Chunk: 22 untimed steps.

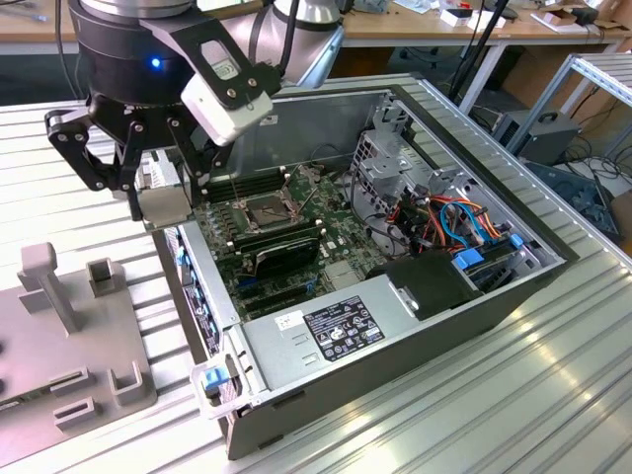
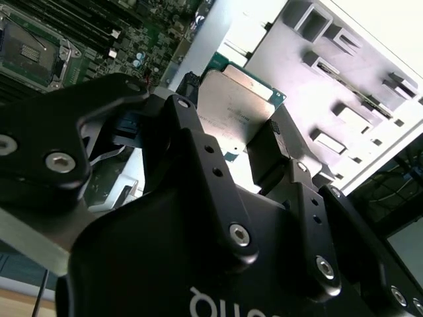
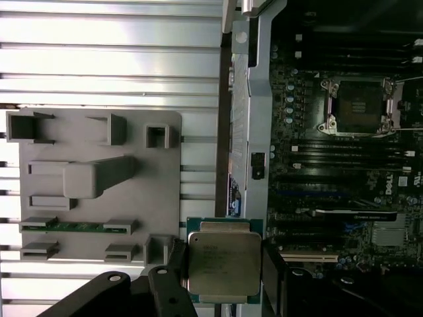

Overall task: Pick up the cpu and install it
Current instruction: 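Pick up the cpu and move it towards the insertion slot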

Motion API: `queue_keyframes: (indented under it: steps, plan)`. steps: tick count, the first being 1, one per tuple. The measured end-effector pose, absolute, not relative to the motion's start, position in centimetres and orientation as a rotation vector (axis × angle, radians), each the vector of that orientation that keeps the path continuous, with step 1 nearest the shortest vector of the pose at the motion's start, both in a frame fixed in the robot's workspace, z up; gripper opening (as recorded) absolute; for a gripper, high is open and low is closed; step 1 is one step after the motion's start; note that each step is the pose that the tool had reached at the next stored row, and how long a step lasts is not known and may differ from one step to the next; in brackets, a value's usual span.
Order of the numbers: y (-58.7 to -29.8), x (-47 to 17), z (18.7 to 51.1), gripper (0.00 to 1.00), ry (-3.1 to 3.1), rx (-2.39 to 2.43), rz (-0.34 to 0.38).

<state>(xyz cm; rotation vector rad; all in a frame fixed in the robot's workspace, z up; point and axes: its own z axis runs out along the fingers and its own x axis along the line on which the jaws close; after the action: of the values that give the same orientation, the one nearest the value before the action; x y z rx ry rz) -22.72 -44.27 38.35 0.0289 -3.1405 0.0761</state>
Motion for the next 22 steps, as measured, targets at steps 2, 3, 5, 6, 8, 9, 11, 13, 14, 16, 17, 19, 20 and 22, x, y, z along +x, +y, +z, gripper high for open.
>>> queue_keyframes:
  steps: [2, 3, 5, 6, 8, 9, 11, 13, 14, 16, 17, 19, 20, 22]
  plan:
    - [-44.3, -22.4, 38.4, 0.55, -3.141, 0.029, 0.076]
    - [-44.3, -22.2, 38.4, 0.55, -3.140, 0.029, 0.076]
    - [-44.3, -22.0, 38.4, 0.55, -3.140, 0.029, 0.076]
    - [-44.3, -21.8, 38.4, 0.55, -3.140, 0.029, 0.076]
    - [-44.3, -21.5, 38.4, 0.55, -3.141, 0.029, 0.076]
    - [-44.3, -21.4, 38.4, 0.55, -3.141, 0.029, 0.076]
    - [-44.3, -21.0, 38.4, 0.55, -3.141, 0.029, 0.076]
    - [-44.3, -20.7, 38.3, 0.55, -3.141, 0.029, 0.076]
    - [-44.3, -20.5, 38.3, 0.55, -3.141, 0.029, 0.076]
    - [-44.3, -20.0, 38.4, 0.55, -3.140, 0.029, 0.076]
    - [-44.3, -19.8, 38.4, 0.55, -3.140, 0.029, 0.076]
    - [-44.3, -19.5, 38.3, 0.55, -3.140, 0.029, 0.076]
    - [-44.3, -19.2, 38.3, 0.55, -3.140, 0.029, 0.076]
    - [-44.3, -18.5, 38.3, 0.55, -3.141, 0.029, 0.076]
